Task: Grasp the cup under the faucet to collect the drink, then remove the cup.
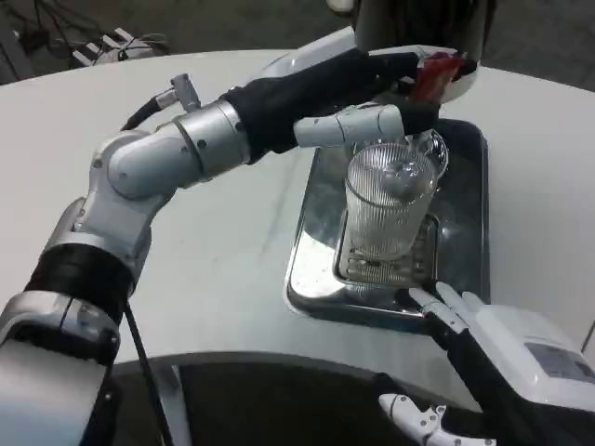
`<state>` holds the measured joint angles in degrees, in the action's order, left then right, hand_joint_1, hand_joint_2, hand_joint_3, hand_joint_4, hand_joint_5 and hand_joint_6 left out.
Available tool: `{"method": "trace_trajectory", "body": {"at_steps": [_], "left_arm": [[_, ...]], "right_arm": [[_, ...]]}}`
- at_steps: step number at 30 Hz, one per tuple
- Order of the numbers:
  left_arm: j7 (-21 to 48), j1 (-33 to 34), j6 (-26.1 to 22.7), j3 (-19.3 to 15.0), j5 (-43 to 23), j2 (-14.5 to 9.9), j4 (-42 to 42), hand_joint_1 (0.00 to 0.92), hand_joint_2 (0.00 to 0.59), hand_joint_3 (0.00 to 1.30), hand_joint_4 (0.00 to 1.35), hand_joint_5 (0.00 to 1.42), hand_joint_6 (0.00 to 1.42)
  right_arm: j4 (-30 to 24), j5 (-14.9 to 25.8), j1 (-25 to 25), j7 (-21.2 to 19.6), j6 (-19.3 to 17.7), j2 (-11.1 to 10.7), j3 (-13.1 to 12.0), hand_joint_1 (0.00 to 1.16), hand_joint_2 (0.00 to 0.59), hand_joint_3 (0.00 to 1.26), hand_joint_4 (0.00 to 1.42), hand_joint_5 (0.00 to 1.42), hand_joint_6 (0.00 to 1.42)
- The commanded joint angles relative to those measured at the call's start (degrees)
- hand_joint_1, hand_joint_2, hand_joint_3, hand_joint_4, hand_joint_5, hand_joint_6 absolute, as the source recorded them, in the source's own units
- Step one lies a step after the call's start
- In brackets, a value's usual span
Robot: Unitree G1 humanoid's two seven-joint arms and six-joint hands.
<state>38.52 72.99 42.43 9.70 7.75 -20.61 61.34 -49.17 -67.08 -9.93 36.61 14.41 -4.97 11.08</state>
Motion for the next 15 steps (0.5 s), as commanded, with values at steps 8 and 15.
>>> {"method": "trace_trajectory", "body": {"at_steps": [8,15], "left_arm": [[-1.6,0.7,5.5,8.1,9.3,-0.6,-1.6,0.000,0.054,0.20,0.14,0.24,0.26],[-3.3,0.8,5.8,9.8,10.0,-1.4,-1.4,0.000,0.054,0.20,0.14,0.24,0.26]], "right_arm": [[-0.2,1.4,-0.4,0.1,0.8,0.7,-0.5,0.32,0.398,0.10,0.00,0.00,0.22],[0.0,2.7,0.0,-0.1,1.3,0.5,-0.9,0.32,0.398,0.10,0.00,0.00,0.22]]}}
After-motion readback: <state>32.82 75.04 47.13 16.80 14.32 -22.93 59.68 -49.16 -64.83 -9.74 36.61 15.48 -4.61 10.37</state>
